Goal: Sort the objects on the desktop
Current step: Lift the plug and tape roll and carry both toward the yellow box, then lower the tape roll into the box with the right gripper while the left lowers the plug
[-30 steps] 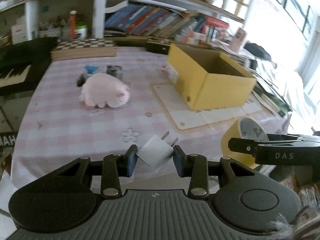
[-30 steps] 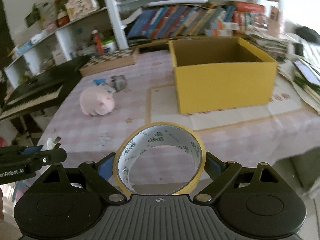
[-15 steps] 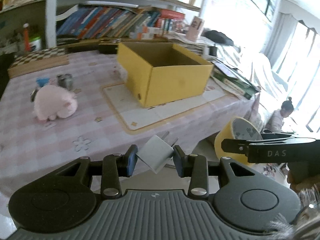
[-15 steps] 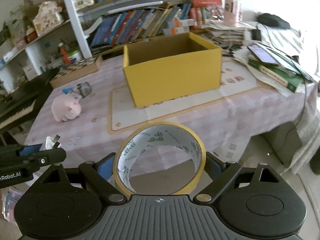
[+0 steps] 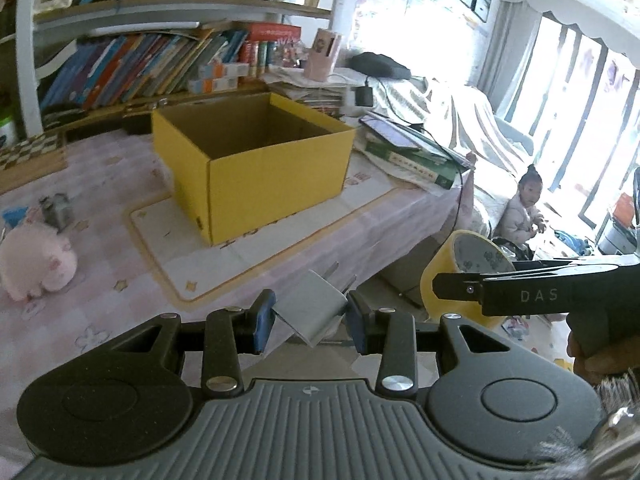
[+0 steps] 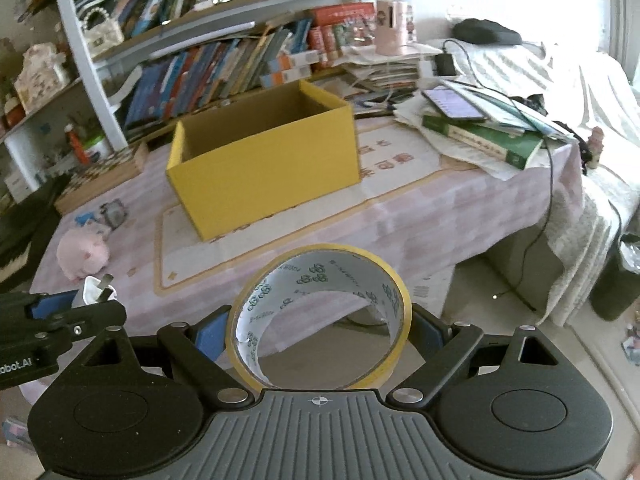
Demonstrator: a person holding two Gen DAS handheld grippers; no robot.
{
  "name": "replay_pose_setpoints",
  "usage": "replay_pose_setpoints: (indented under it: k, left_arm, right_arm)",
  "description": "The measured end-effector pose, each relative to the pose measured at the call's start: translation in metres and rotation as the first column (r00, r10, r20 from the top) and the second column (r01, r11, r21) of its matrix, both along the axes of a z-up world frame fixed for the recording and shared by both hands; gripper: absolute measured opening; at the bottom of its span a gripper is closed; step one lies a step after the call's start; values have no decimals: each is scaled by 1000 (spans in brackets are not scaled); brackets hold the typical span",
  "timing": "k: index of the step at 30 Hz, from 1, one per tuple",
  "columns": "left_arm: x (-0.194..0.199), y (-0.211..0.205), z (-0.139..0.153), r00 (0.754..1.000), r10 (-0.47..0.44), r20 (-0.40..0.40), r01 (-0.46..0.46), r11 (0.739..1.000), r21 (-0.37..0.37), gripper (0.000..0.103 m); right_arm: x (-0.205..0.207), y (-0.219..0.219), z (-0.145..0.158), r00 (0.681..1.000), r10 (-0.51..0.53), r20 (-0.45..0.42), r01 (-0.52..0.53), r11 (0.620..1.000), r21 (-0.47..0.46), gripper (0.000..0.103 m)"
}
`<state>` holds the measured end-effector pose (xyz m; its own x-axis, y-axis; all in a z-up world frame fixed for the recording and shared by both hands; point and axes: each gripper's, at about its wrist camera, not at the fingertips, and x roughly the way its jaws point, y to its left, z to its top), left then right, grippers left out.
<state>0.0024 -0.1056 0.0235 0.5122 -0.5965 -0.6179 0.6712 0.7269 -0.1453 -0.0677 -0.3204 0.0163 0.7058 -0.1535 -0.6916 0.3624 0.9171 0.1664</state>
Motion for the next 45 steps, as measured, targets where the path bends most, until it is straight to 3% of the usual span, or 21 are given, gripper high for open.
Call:
replay_pose_setpoints:
  k: [14, 24, 30, 34, 43, 45]
  left_arm:
    - [25, -54, 13, 999, -44, 11, 44, 998, -33, 36]
    - [64, -88, 48, 994, 20, 110, -11, 996, -89, 36]
    - [99, -109, 67, 981, 84, 173, -67, 993, -102, 36]
    - [127, -126, 76, 970, 113, 216, -101, 993, -66, 36]
    - [199, -151, 67, 968, 166, 188, -177, 983, 44, 36]
    - [212, -159, 65, 970, 160, 185, -175, 982, 68, 36]
  right_arm:
    - [21, -46, 9, 1000, 15, 11, -14, 1000, -22, 92]
    - [69, -80, 45, 982, 157, 104, -147, 985, -93, 92]
    - [114, -96, 66, 942, 301, 149, -273, 945, -182, 92]
    - [150, -105, 70, 909, 386, 154, -348, 910, -226, 92]
    - [229, -110, 61, 833, 543, 108, -501, 822, -270, 92]
    - [248, -106, 57, 800, 595, 78, -553, 781, -289, 92]
